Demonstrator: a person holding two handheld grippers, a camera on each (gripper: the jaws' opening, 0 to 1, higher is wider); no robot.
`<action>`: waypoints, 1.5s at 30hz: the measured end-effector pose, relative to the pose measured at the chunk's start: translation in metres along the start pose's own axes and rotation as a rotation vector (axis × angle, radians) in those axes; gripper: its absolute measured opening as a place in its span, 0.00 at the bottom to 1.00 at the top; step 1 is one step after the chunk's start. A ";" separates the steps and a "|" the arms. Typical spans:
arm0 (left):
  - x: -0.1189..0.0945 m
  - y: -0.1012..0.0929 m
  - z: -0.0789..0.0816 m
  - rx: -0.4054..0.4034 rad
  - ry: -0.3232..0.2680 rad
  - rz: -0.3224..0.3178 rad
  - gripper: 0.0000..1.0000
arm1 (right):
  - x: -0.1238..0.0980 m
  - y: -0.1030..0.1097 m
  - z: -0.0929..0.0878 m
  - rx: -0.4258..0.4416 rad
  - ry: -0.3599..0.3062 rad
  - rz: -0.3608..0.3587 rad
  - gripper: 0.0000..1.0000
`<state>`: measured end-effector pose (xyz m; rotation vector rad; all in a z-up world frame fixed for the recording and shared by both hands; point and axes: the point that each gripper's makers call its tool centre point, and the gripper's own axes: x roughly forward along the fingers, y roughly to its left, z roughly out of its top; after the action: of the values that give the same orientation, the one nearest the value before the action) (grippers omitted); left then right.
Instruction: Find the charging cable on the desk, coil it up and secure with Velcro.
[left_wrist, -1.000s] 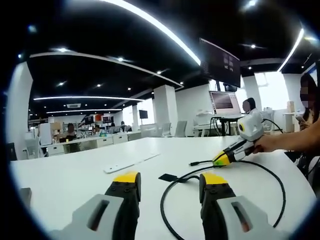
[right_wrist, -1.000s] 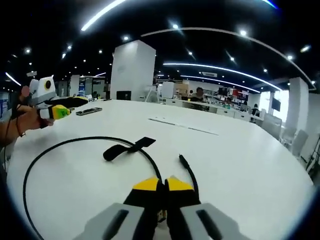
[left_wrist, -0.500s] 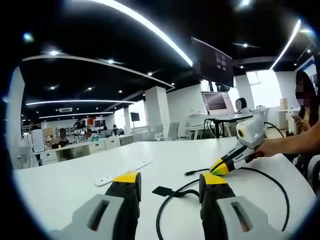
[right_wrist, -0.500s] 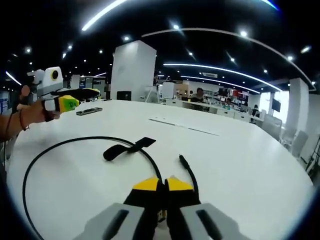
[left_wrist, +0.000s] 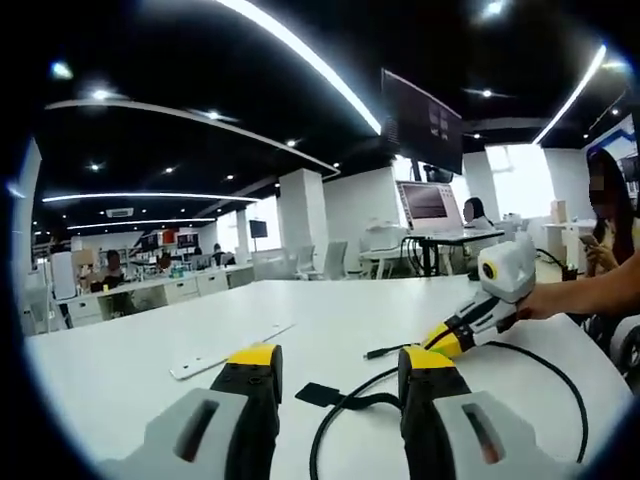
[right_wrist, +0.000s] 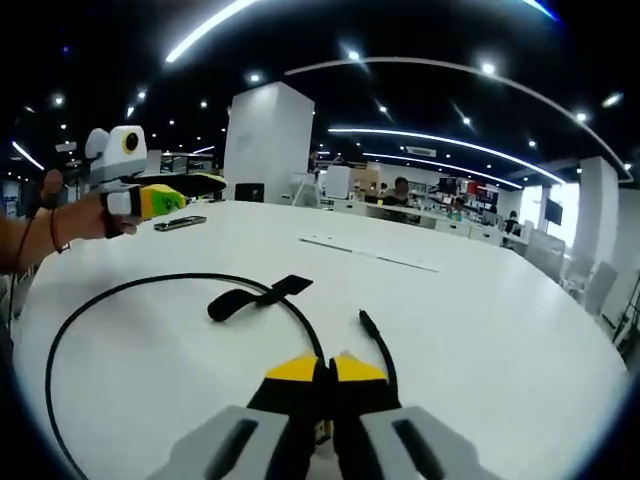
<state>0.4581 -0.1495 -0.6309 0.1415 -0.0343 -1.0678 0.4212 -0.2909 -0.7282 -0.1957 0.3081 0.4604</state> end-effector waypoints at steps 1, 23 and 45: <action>0.002 0.001 -0.001 0.004 0.005 -0.002 0.47 | 0.000 0.000 0.000 0.000 0.000 0.000 0.06; 0.040 0.004 0.000 0.034 0.038 -0.066 0.47 | 0.001 -0.002 -0.001 0.003 -0.004 -0.003 0.06; 0.071 -0.002 -0.010 0.045 0.060 -0.112 0.47 | 0.000 0.000 -0.003 0.004 -0.005 0.003 0.06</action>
<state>0.4917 -0.2120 -0.6438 0.2185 0.0038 -1.1748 0.4209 -0.2914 -0.7310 -0.1903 0.3041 0.4629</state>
